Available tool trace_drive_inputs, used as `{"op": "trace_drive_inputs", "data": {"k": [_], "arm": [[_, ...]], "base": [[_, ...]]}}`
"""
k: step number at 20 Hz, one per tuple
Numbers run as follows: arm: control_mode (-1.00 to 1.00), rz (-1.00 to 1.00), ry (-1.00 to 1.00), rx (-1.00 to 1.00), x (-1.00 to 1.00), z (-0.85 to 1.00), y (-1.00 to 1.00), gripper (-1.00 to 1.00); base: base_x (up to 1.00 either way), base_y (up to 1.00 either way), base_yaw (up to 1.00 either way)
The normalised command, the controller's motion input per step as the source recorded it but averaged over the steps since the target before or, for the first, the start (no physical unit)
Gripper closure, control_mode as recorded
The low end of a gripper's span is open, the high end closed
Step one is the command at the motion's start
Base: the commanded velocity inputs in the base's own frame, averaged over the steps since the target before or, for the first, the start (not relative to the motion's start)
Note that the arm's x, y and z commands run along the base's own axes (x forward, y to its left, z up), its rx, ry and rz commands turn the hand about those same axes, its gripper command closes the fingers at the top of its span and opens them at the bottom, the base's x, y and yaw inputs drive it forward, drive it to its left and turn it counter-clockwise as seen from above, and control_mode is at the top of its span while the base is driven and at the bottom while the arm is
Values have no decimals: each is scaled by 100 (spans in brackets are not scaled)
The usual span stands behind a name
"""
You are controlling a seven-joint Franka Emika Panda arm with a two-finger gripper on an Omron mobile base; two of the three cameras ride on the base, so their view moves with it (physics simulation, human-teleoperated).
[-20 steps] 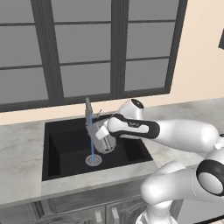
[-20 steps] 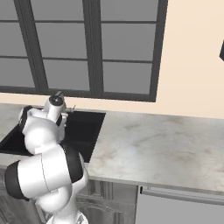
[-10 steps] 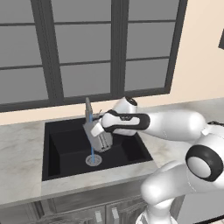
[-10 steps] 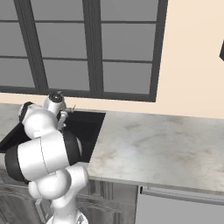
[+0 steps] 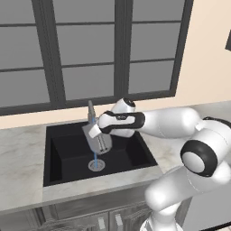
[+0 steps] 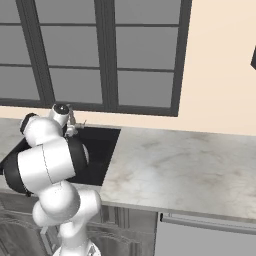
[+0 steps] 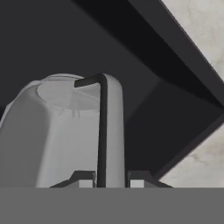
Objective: Turn on the sink faucet and place the jug under the water for a few seconds to fill it up.
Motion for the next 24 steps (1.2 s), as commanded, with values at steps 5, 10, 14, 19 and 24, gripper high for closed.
{"op": "trace_drive_inputs", "data": {"k": [5,10,14,19,24], "arm": [[-100,9,-10,0,18,-27,0,100],[-100,8,-13,0,9,-31,0,100],[-100,8,-14,0,2,-35,0,100],[-100,7,-13,0,0,-38,0,100],[-100,4,-13,0,0,-35,-9,100]], "base": [[0,0,0],[0,0,0],[0,0,0],[0,0,0],[0,0,0]]}}
